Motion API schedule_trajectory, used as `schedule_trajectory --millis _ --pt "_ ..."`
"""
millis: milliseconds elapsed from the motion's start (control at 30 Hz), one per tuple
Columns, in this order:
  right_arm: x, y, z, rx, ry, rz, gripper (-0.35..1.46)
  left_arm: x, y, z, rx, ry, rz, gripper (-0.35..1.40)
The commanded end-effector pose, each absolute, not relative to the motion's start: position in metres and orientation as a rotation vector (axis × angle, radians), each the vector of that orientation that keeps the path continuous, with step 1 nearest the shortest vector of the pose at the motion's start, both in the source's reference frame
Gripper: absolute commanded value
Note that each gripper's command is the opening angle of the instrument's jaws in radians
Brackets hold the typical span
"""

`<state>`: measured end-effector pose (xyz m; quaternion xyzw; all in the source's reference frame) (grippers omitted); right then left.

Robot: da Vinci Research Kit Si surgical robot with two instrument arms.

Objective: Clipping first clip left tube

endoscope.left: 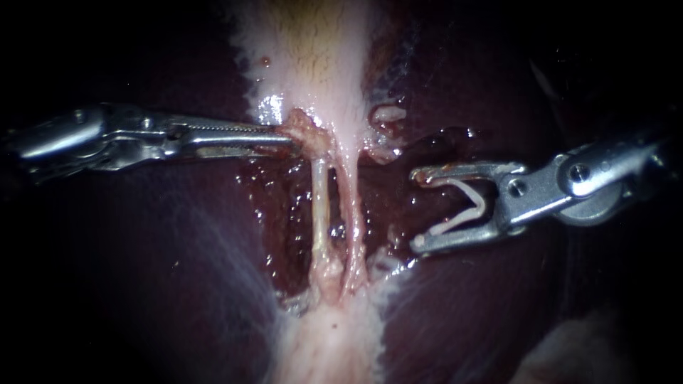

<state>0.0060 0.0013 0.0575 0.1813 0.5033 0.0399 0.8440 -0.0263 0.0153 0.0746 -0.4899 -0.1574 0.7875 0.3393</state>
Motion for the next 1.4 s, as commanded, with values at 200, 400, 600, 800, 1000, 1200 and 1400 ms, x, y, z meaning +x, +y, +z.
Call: schedule_trajectory --millis 200,400,600,800,1000,1200,1400 --pt "0.0060 0.0014 0.0578 0.382 1.062 0.085 0.50 -0.0255 0.0154 0.0734 -1.278 -0.423 2.050 -0.35" --pt "0.0060 0.0014 0.0579 0.381 1.062 0.085 0.50 -0.0230 0.0158 0.0690 -1.281 -0.456 2.042 -0.35" --pt "0.0060 0.0014 0.0579 0.381 1.062 0.085 0.50 -0.0211 0.0168 0.0642 -1.293 -0.449 1.999 -0.35" --pt "0.0062 0.0013 0.0579 0.383 1.062 0.084 0.50 -0.0205 0.0166 0.0619 -1.305 -0.444 1.987 -0.35" --pt "0.0076 0.0004 0.0581 0.391 1.067 0.070 0.50 -0.0205 0.0165 0.0616 -1.304 -0.443 1.987 -0.35" --pt "0.0105 -0.0017 0.0591 0.474 1.074 0.074 0.50 -0.0207 0.0163 0.0614 -1.302 -0.439 1.986 -0.35" --pt "0.0139 -0.0035 0.0608 0.507 1.068 0.089 0.50 -0.0210 0.0160 0.0613 -1.299 -0.432 1.985 -0.35"
